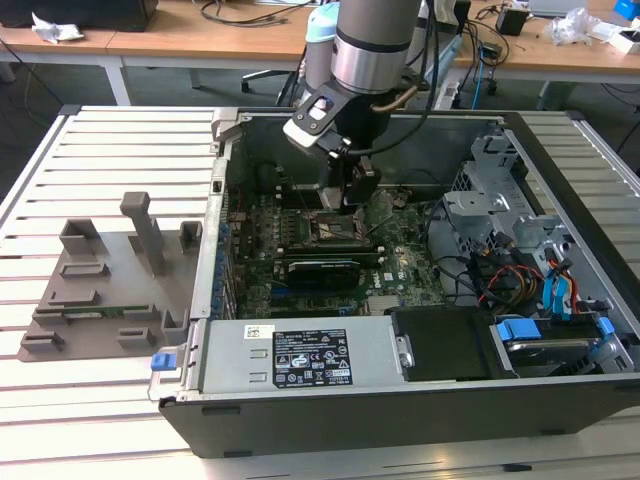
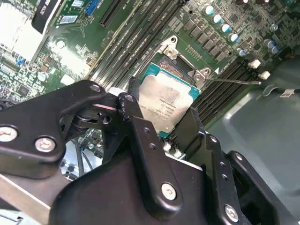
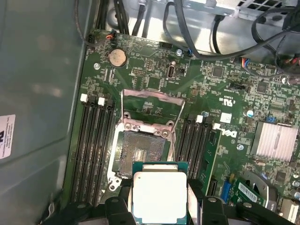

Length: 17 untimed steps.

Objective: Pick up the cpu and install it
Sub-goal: 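Place the cpu into insertion slot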

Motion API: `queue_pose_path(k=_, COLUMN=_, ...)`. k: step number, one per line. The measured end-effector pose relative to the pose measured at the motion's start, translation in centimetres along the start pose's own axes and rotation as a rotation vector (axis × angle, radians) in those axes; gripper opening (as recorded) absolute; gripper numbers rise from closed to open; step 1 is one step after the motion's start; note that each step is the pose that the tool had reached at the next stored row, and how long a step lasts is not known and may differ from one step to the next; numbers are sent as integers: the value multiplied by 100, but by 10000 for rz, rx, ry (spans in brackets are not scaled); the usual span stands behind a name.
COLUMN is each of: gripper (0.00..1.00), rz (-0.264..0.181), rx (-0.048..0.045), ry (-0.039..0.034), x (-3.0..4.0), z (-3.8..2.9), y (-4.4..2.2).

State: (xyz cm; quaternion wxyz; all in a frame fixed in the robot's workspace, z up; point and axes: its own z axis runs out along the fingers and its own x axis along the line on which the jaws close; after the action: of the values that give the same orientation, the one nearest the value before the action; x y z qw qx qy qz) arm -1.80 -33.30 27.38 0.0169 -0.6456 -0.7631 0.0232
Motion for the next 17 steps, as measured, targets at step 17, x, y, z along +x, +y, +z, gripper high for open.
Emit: queue_pose_path(k=17, gripper=55, rz=1395, rx=5, ry=81, x=0, z=2, y=0)
